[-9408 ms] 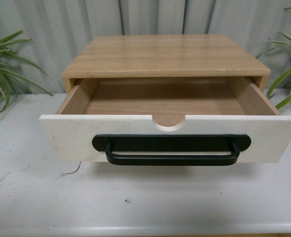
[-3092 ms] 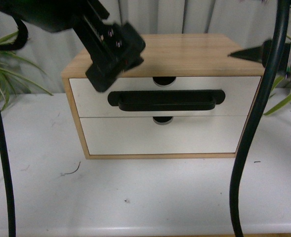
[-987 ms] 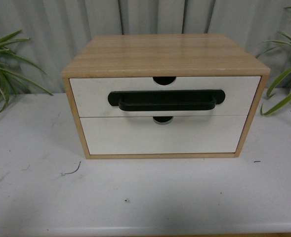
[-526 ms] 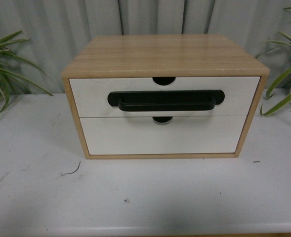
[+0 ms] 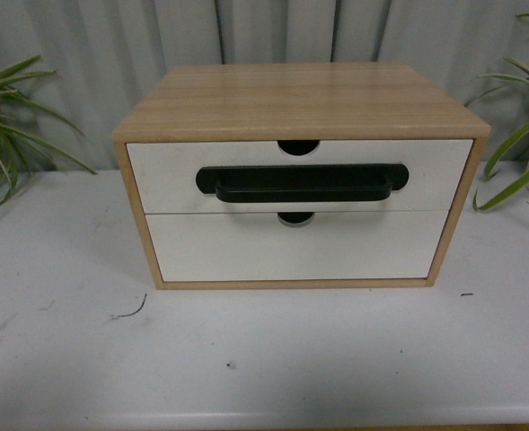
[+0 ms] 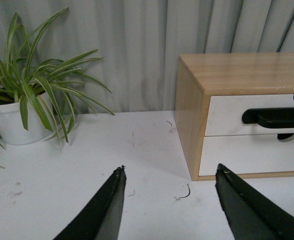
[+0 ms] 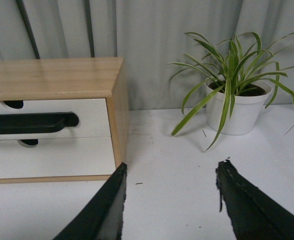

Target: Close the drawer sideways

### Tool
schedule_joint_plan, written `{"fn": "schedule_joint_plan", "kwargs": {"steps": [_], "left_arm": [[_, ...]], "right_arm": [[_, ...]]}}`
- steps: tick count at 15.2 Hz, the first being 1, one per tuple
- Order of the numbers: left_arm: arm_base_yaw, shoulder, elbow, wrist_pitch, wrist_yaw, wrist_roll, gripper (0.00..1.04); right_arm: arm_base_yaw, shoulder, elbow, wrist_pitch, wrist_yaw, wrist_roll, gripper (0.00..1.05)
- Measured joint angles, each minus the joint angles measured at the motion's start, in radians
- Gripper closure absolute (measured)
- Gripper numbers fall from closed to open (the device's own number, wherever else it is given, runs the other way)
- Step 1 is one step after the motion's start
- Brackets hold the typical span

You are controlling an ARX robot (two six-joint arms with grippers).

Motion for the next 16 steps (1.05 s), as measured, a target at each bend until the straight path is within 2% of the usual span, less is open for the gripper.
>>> {"fn": "schedule_joint_plan", "kwargs": {"steps": [3,4,5,16], "left_arm": [[0.0,0.0,0.0,0.0,0.0,0.0,0.12],[0.0,0.0,0.0,0.0,0.0,0.001,0.05],[0.0,0.0,0.0,0.0,0.0,0.001,0.07],[0.0,0.0,0.0,0.0,0.0,0.001,0.07]], "right_arm": [[0.0,0.0,0.0,0.0,0.0,0.0,0.18],[0.0,0.0,0.0,0.0,0.0,0.0,0.06],[0.0,0.0,0.0,0.0,0.0,0.0,0.07],[0.0,0.0,0.0,0.0,0.0,0.0,0.06]]}}
